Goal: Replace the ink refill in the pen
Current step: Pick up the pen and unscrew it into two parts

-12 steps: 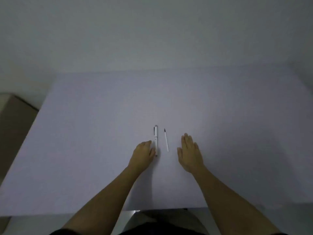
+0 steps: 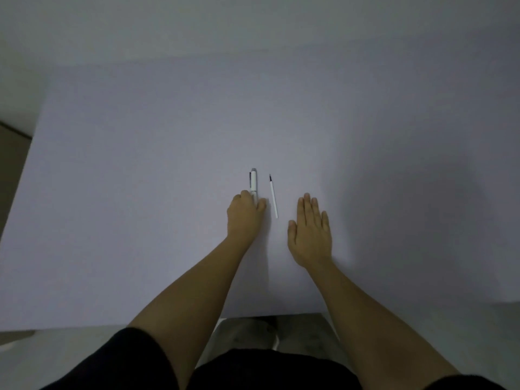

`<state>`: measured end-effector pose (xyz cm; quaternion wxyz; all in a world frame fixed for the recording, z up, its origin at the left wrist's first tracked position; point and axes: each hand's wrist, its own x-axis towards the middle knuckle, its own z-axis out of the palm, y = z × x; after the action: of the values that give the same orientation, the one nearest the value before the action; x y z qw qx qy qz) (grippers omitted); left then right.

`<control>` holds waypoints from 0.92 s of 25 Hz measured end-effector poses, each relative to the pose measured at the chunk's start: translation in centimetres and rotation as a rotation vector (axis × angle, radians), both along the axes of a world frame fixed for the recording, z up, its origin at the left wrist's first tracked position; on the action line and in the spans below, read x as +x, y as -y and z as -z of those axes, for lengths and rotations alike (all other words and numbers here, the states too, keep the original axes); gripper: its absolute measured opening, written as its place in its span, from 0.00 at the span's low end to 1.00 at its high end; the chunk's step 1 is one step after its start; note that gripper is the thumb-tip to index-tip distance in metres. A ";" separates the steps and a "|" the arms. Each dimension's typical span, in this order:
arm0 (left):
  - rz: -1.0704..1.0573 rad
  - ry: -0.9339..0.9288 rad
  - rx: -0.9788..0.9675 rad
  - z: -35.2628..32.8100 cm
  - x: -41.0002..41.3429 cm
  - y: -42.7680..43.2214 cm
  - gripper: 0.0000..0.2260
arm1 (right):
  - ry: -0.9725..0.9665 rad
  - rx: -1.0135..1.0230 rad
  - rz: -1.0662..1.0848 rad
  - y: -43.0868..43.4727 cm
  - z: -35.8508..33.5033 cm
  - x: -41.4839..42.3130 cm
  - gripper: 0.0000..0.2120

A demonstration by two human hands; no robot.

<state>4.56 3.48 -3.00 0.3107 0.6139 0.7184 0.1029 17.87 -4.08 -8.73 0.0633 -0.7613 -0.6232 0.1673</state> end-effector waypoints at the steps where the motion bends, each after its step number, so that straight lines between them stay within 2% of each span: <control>1: -0.008 -0.004 -0.002 0.2 0.2 -0.2 0.14 | 0.001 0.008 0.001 0.0 0.1 0.0 0.28; 7: -0.081 -0.026 -0.013 0.6 1.2 -0.7 0.09 | 0.010 0.018 -0.006 0.0 0.2 0.1 0.28; 11: -0.065 -0.013 0.017 0.0 -0.2 -0.2 0.09 | -0.022 -0.007 -0.023 -0.1 -0.1 0.2 0.27; 15: 0.241 -0.014 0.135 -1.1 -4.0 0.3 0.08 | -0.193 0.067 -0.056 -1.6 -2.6 1.3 0.25; 18: 0.471 0.005 0.211 -2.3 -6.4 -0.2 0.08 | -0.302 0.125 -0.238 -4.1 -5.8 1.7 0.23; 21: 0.641 0.028 0.251 -3.3 -7.5 -0.6 0.07 | -0.284 0.056 -0.469 -5.4 -7.5 1.0 0.24; 23: 0.721 0.031 0.261 -3.6 -7.5 -0.6 0.08 | -0.322 -0.048 -0.461 -5.8 -7.9 0.5 0.22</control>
<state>-2.96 4.12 0.56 0.2569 0.8599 0.4324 0.0868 18.33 1.74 -0.81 0.1039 -0.5645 -0.7576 0.3107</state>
